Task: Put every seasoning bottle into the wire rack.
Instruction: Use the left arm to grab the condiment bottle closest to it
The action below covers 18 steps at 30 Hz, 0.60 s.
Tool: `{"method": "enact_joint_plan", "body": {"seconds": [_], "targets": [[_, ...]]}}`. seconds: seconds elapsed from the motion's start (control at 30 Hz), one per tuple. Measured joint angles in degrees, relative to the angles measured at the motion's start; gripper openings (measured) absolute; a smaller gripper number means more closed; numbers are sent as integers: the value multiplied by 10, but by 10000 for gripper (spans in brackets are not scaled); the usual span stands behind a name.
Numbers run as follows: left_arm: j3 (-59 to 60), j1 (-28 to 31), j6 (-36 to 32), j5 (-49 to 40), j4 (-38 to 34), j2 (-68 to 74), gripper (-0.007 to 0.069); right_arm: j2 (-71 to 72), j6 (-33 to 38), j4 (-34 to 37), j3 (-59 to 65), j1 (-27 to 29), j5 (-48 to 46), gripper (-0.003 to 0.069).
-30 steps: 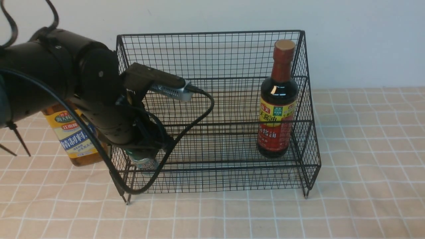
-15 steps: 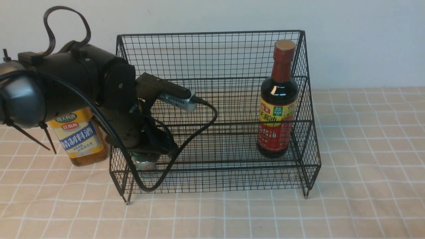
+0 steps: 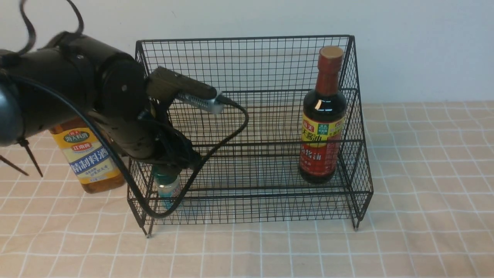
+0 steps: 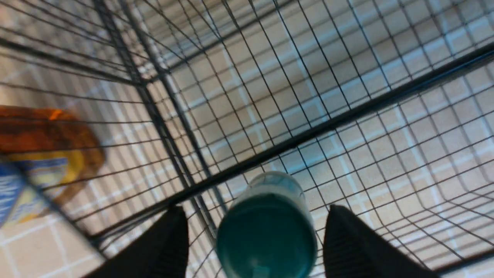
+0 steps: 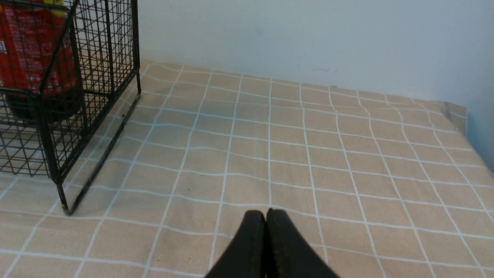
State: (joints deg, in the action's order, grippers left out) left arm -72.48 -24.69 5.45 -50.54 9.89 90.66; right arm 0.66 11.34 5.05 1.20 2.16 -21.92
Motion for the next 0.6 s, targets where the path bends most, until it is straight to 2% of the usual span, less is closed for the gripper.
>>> {"method": "enact_joint_plan", "body": {"seconds": [0.1,0.17,0.2,0.27,0.33,0.5,0.53,0.57,0.6], "targets": [[-31,0,24,-22,19,-27,381,0,0,0,0,0,0,-15],[-61,0,41,-52,43,-59,280,0,0,0,0,0,0,-15],[-64,0,43,-53,48,-65,256,0,0,0,0,0,0,-15],[-76,1,72,-59,87,-105,86,0,0,0,0,0,0,-15],[-75,3,114,-45,126,-146,23,0,0,0,0,0,0,-15],[-29,5,234,47,243,-240,-7,0,0,0,0,0,0,-15],[24,5,302,105,325,-290,-7,0,0,0,0,0,0,-15],[54,5,352,139,373,-313,-7,0,0,0,0,0,0,-15],[66,5,361,144,393,-322,-7,0,0,0,0,0,0,-15]]}}
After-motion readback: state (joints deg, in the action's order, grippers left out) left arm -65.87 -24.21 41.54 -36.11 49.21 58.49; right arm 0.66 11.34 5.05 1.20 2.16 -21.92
